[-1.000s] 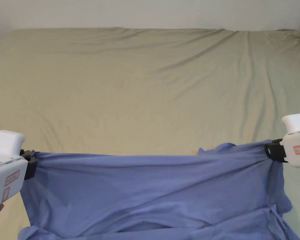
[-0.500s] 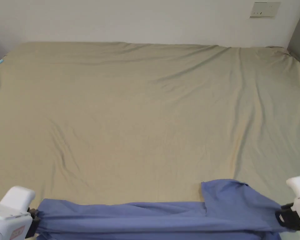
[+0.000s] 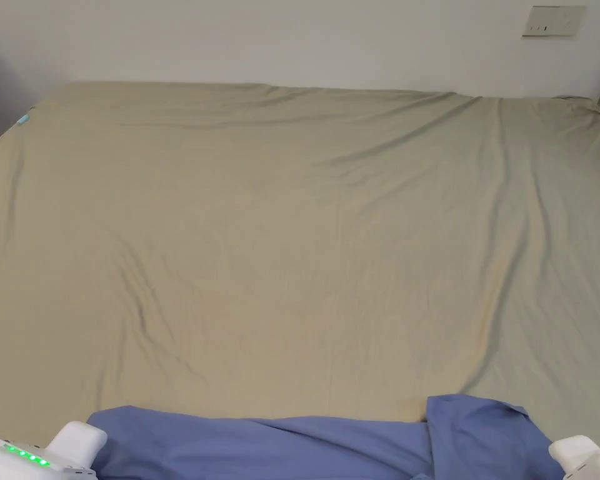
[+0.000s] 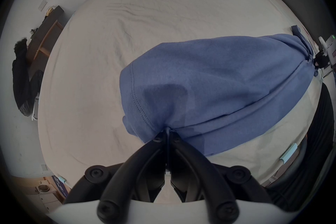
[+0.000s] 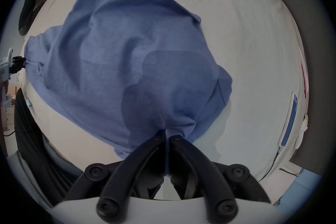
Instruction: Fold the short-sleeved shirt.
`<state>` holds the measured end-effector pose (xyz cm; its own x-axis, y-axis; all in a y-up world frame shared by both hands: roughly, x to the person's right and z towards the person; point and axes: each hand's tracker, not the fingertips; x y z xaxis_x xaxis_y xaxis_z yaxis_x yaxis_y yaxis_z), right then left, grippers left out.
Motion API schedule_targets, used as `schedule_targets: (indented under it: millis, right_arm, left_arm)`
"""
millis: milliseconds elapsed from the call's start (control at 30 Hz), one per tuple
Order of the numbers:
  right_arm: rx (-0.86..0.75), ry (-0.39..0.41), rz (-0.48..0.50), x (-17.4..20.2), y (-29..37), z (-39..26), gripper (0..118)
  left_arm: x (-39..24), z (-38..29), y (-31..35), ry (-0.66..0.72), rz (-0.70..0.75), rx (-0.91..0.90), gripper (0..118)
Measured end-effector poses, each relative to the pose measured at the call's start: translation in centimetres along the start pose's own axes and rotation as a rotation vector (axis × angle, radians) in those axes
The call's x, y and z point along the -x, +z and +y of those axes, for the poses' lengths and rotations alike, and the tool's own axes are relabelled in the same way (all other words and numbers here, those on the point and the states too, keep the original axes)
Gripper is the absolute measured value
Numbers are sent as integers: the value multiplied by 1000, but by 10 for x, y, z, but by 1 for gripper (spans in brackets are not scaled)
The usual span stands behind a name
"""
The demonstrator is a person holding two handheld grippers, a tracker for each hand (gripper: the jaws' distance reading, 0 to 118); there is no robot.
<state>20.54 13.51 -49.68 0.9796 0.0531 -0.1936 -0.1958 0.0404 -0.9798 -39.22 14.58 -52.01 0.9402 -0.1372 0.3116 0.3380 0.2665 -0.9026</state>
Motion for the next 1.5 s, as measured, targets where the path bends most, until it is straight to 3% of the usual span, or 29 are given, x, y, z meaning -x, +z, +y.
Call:
schedule_targets:
  millis: [33,67,100,133,167,200,300,400,533,567,600,633,667,700,733,767,800,900,1233,1400,1500]
  right_arm:
    - [-1,-8,-7,0,2,1,19]
    - [1,-8,-29,0,7,3,35]
    - [-4,3,-60,-2,13,3,71]
    - [-23,18,-112,-4,23,4,98]
    - [-49,21,-137,-9,35,5,110]
    - [-88,6,-127,-13,48,7,111]
    - [-315,-56,-84,-18,112,17,111]
    - [-620,-73,-115,-5,178,26,111]
    - [-1003,-136,-106,45,244,26,111]
    - [-1063,-141,-105,58,253,25,110]
    - [-1111,-133,-114,69,260,25,106]
    - [-1156,-118,-158,83,265,25,98]
    - [-1206,-103,-219,97,266,26,80]
    - [-1236,-92,-260,108,267,26,43]
    - [-1264,-85,-299,119,266,26,14]
    - [-1290,-73,-318,128,263,28,2]
    - [-1312,-69,-345,136,261,29,2]
    - [-1288,-23,-353,156,259,33,2]
    - [-1292,17,-378,163,251,33,1]
    - [-1222,-2,-320,159,231,38,1]
    - [-1176,2,-302,155,217,38,1]
  left_arm:
    - [1,1,2,-9,-3,4,11]
    - [-1,2,6,-19,2,4,28]
    - [-1,2,10,-22,9,-1,65]
    - [1,5,16,-16,23,-8,93]
    - [4,8,24,-1,20,-30,111]
    - [5,10,33,28,-7,-78,113]
    - [9,30,78,107,-34,-281,112]
    - [3,52,130,162,1,-541,111]
    - [-21,72,192,256,48,-864,109]
    - [-30,74,204,270,70,-937,103]
    - [-37,76,212,274,95,-988,89]
    - [-48,78,220,269,137,-1038,71]
    - [-59,79,226,265,195,-1071,51]
    - [-68,80,230,265,231,-1089,26]
    - [-75,80,231,266,251,-1107,12]
    - [-82,80,233,260,251,-1133,5]
    - [-88,79,235,254,243,-1143,0]
    - [-101,80,237,221,267,-1171,0]
    - [-102,83,222,166,277,-1144,0]
    - [-79,85,138,223,88,-844,0]
    - [-39,62,74,373,-241,-610,0]
